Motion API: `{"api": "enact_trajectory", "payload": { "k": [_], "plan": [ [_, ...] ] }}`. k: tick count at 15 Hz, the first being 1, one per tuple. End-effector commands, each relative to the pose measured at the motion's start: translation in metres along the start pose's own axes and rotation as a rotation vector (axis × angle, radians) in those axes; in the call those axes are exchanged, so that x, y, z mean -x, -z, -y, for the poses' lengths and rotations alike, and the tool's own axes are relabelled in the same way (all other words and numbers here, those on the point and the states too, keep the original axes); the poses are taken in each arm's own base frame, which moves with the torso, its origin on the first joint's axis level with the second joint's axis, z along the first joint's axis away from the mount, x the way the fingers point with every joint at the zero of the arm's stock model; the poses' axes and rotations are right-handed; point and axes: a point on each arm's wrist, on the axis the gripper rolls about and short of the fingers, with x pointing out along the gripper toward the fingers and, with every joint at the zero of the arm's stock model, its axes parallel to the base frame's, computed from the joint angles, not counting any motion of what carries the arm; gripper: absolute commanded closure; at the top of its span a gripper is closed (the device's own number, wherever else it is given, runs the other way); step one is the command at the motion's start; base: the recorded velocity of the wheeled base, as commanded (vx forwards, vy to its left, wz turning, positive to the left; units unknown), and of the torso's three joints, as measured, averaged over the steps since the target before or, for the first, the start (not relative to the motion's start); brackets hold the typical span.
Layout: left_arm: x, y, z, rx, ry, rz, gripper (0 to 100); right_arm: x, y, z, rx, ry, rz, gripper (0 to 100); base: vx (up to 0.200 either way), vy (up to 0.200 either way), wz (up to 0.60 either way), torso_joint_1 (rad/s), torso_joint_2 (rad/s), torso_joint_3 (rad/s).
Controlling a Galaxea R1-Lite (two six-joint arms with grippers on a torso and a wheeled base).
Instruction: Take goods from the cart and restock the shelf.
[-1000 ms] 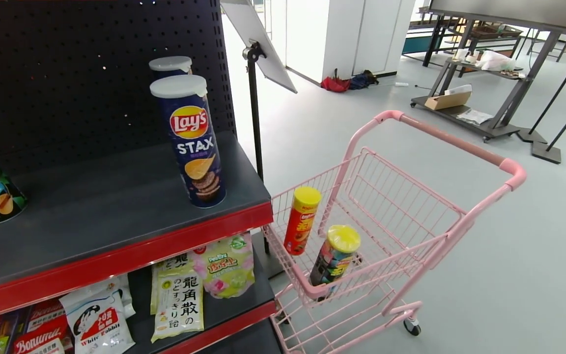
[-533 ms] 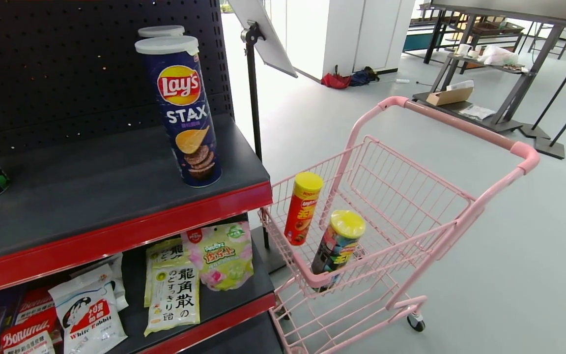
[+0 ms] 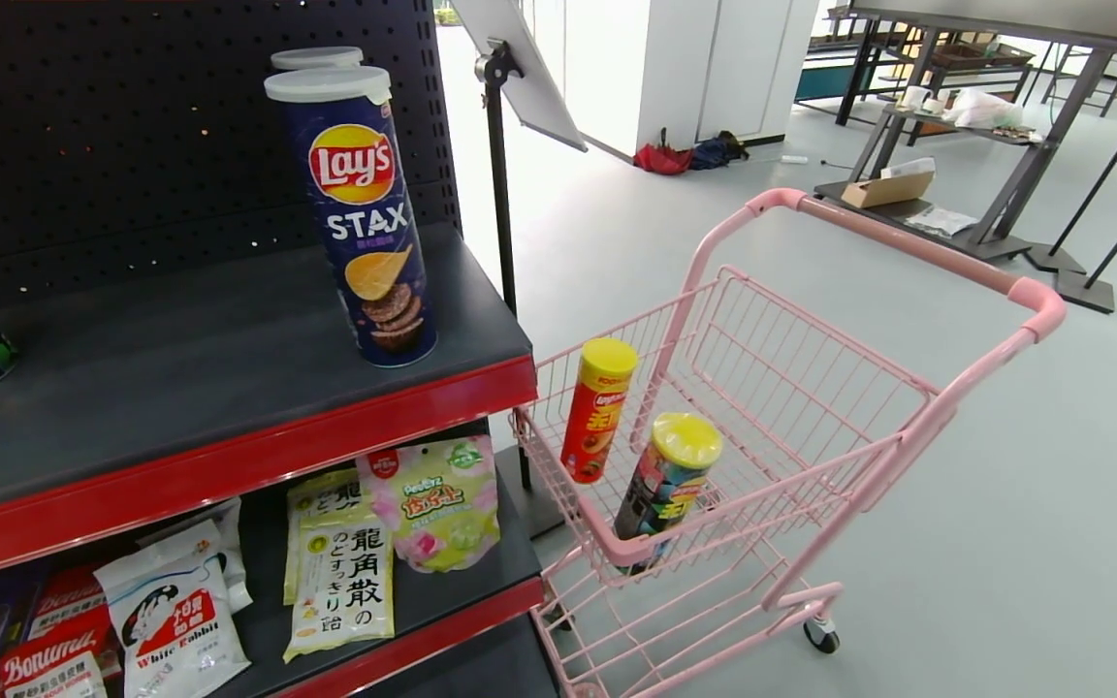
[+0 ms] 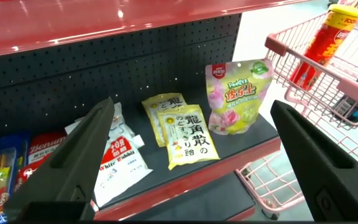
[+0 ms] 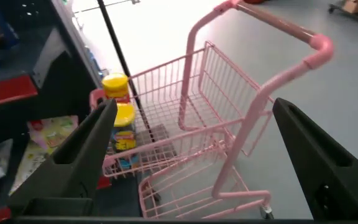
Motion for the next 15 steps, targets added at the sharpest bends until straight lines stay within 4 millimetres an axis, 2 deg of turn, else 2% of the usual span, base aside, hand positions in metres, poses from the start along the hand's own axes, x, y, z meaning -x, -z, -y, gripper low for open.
{"api": "enact_trajectory", "payload": {
  "k": [1,2,4,6,13,15],
  "plan": [
    [0.0,0.0,0.0,0.0,0.0,-0.001,0,-0.102,0.048,-0.003,-0.061,-0.233,-0.332,0,0.0,0.0,0.0,0.0,0.0,0.0],
    [0.0,0.0,0.0,0.0,0.0,-0.001,0,-0.128,0.082,-0.005,-0.06,-0.302,-0.404,0,0.0,0.0,0.0,0.0,0.0,0.0],
    [0.0,0.0,0.0,0.0,0.0,-0.001,0,-0.159,0.111,-0.007,-0.063,-0.323,-0.427,0,0.0,0.0,0.0,0.0,0.0,0.0],
    [0.0,0.0,0.0,0.0,0.0,-0.001,0,-0.173,0.128,-0.013,-0.07,-0.347,-0.483,0,0.0,0.0,0.0,0.0,0.0,0.0],
    [0.0,0.0,0.0,0.0,0.0,-0.001,0,-0.187,0.15,-0.035,-0.048,-0.432,-0.548,0,0.0,0.0,0.0,0.0,0.0,0.0],
    [0.0,0.0,0.0,0.0,0.0,-0.001,0,-0.199,0.154,-0.04,-0.042,-0.448,-0.545,0,0.0,0.0,0.0,0.0,0.0,0.0]
  ]
}}
